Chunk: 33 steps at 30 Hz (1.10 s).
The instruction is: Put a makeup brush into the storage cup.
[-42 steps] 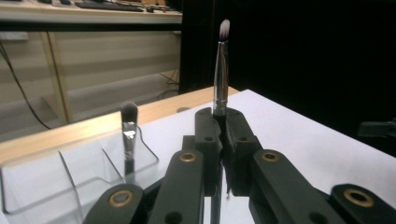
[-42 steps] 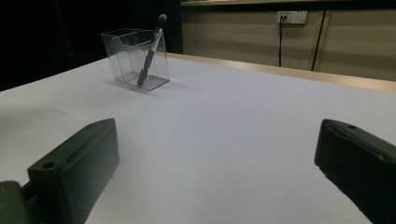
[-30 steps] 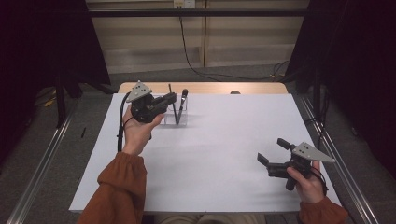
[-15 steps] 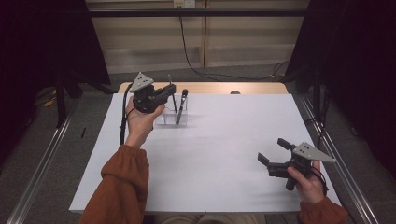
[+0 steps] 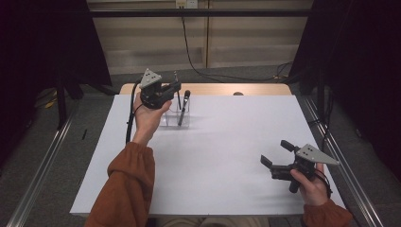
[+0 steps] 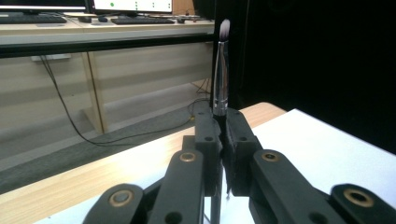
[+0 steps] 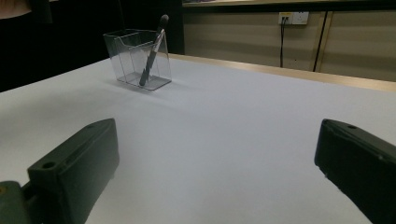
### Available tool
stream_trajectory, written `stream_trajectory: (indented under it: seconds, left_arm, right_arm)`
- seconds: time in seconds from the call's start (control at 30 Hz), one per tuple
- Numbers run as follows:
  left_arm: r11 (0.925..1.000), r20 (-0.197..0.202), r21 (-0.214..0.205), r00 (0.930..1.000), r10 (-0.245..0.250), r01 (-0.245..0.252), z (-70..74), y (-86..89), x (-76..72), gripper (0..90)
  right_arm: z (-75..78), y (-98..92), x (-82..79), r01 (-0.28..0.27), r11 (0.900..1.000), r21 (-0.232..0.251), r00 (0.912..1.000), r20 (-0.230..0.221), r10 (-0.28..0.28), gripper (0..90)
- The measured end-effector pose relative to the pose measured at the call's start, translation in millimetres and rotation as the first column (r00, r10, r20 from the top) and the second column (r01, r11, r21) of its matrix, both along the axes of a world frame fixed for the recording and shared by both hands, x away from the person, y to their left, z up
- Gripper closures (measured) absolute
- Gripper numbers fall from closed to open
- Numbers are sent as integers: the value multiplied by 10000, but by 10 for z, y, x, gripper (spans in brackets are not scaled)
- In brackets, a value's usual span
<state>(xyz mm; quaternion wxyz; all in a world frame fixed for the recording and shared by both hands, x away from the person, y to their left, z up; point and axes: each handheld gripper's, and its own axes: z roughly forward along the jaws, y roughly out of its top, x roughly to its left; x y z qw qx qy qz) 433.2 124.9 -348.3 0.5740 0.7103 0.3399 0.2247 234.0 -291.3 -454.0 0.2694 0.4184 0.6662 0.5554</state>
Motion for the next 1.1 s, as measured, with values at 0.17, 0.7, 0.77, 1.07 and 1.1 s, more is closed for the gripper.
stream_trajectory:
  seconds: [0.17,0.7,0.77,1.07,1.1]
  left_arm:
    - [9998,-131,-87,9997,199,-200,-65,-4,78,858]
    - [9996,-356,146,9990,265,-260,-228,-70,184,858]
    - [9995,-369,220,9990,246,-238,-249,-81,192,858]
    - [9993,-612,317,9978,241,-222,-329,-107,205,858]
    - [9991,-625,351,9977,270,-248,-338,-110,208,858]
  right_arm:
    - [-1,0,-1,-17,10000,20,10000,-19,17,0]
    - [-8,7,-2,-71,10000,69,9999,-79,72,0]
    - [-8,6,-1,-86,9999,79,9999,-94,87,0]
    - [-7,7,-3,-91,9999,46,9999,-47,91,0]
    - [-7,9,-3,-95,9999,52,9999,-48,96,0]
